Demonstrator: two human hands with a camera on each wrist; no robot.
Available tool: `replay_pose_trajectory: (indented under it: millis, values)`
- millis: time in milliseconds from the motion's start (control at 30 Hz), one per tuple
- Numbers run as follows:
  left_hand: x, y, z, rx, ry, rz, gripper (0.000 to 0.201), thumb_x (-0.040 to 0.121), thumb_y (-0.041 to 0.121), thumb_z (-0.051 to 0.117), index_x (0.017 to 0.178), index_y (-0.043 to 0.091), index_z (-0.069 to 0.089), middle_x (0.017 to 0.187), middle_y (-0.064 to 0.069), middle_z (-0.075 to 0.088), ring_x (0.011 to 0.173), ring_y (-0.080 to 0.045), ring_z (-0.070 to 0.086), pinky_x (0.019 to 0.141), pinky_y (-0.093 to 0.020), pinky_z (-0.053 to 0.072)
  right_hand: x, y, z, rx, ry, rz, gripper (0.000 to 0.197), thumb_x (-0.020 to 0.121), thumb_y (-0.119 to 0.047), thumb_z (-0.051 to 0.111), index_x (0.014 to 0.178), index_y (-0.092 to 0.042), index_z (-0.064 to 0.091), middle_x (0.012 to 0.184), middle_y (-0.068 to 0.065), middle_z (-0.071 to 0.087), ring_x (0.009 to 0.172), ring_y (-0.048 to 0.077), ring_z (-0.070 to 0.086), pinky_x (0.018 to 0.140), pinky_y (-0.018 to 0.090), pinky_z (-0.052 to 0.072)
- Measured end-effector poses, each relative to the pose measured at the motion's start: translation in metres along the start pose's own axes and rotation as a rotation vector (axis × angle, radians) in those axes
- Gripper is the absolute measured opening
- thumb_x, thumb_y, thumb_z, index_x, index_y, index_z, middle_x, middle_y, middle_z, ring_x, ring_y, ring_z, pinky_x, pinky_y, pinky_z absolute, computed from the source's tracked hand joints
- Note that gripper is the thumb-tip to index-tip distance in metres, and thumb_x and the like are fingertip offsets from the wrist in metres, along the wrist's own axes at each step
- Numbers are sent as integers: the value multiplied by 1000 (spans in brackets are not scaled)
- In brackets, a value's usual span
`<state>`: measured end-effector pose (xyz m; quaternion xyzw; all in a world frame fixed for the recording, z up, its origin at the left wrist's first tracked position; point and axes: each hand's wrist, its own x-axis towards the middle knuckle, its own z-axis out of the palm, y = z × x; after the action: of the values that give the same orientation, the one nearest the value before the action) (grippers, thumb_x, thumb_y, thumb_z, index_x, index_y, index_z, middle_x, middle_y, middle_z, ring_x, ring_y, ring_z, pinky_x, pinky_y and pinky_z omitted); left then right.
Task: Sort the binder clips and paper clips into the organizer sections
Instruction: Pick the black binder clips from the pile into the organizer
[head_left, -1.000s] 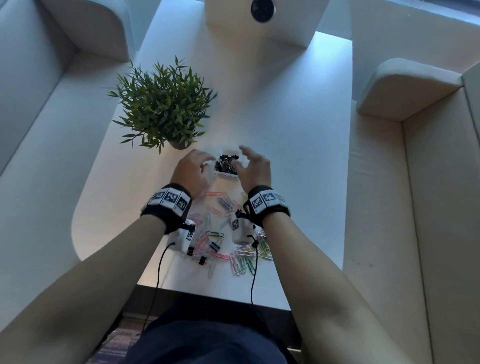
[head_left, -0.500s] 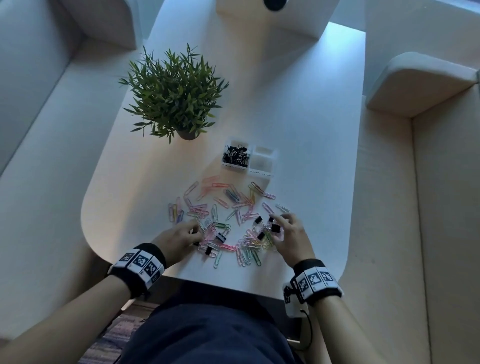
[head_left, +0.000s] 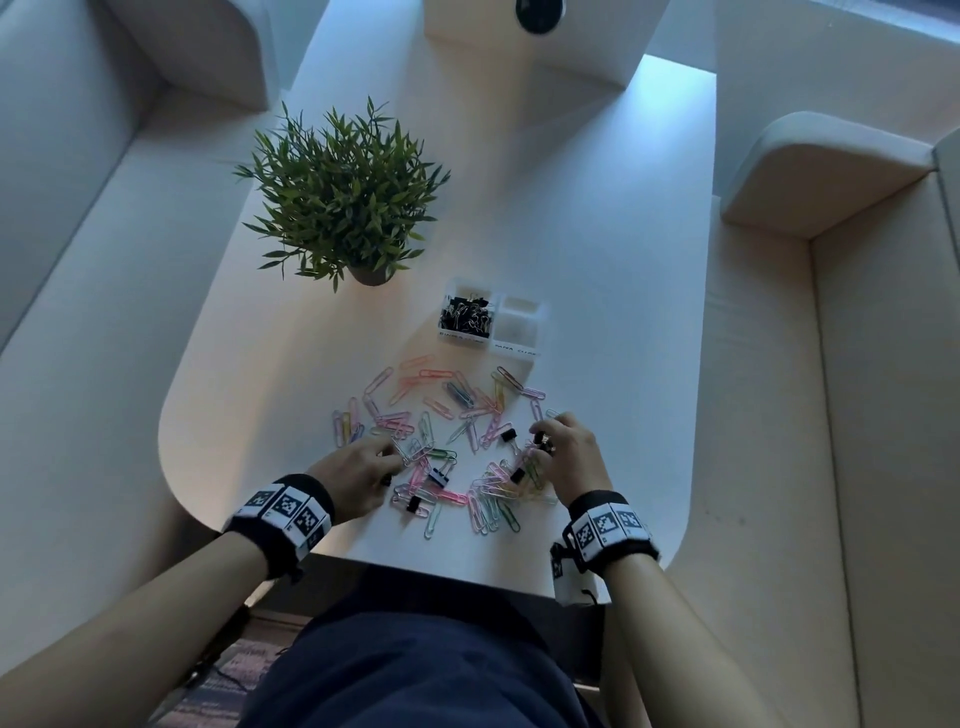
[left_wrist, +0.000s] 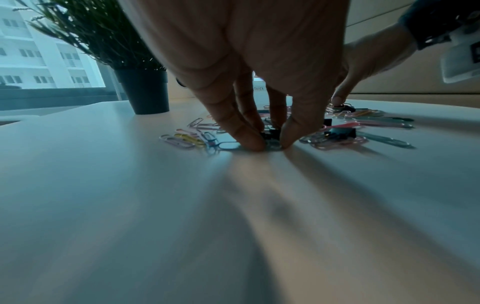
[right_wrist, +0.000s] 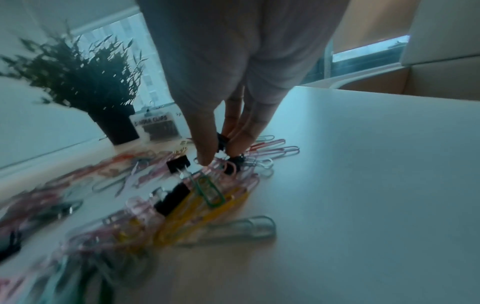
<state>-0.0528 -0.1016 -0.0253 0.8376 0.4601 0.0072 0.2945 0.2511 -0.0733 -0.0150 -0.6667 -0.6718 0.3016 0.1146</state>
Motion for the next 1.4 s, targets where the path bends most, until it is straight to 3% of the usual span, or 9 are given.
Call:
replay_pose_trajectory:
  millis: [200,433,567,800,900,967,1067,1233,1400]
  values:
    - [1,-4,1,-122,5,-91,13,74,7,69,85,11,64,97,-4,54,81,-14,56,73,-26,55,4,-4,-10,216,171,76,14,67,-5,79,68,-12,68,73,4,64,65,15,62,65,22,51]
    - [3,-10,-4,-186,48,-98,15,76,8,68,90,12,66,96,-3,59,79,-16,59,72,-27,55,36,-33,-21,239,222,24,7,72,-6,73,68,-10,69,64,1,68,60,12,62,61,7,46]
    - [5,-10,-6,-99,32,-13,7,79,4,65,86,7,65,92,-10,60,71,-22,60,62,-32,56,52,-40,-25,209,153,85,14,75,-7,71,86,-15,69,70,4,69,65,16,64,70,21,53]
    - [8,-14,-3,67,4,25,14,85,9,53,92,9,65,91,-8,62,71,-18,60,62,-29,57,65,-33,-14,63,41,45,37,83,-5,67,118,-16,63,104,8,59,82,20,62,81,26,49]
    - [7,-14,-4,127,-12,20,12,77,5,56,85,10,64,84,-5,62,62,-16,58,55,-26,55,73,-37,0,-73,36,-42,30,85,1,57,110,-13,66,103,13,57,80,28,61,77,32,53]
    - [6,-15,-6,156,-15,17,11,71,3,60,79,11,62,79,-4,62,58,-15,57,49,-25,54,74,-39,6,-161,54,-82,24,82,6,53,93,-10,66,94,13,56,66,30,59,63,36,55]
    - [5,-17,-9,166,10,12,13,66,4,65,76,12,60,78,-3,63,56,-15,58,47,-24,53,75,-36,12,-154,86,-65,16,80,8,55,79,-4,65,87,14,59,64,31,58,59,32,51]
    - [1,-18,-16,6,125,-30,27,59,1,72,83,10,65,82,-4,64,58,-17,59,49,-22,52,77,-26,7,-20,115,4,11,82,-1,62,89,-6,68,84,10,63,69,22,56,65,22,39]
    - [-2,-15,-34,-277,308,-81,27,60,-6,72,79,11,62,80,-1,62,61,-11,57,55,-20,53,73,-22,-3,51,118,-8,21,75,3,65,92,-9,69,82,10,66,67,18,58,69,27,51]
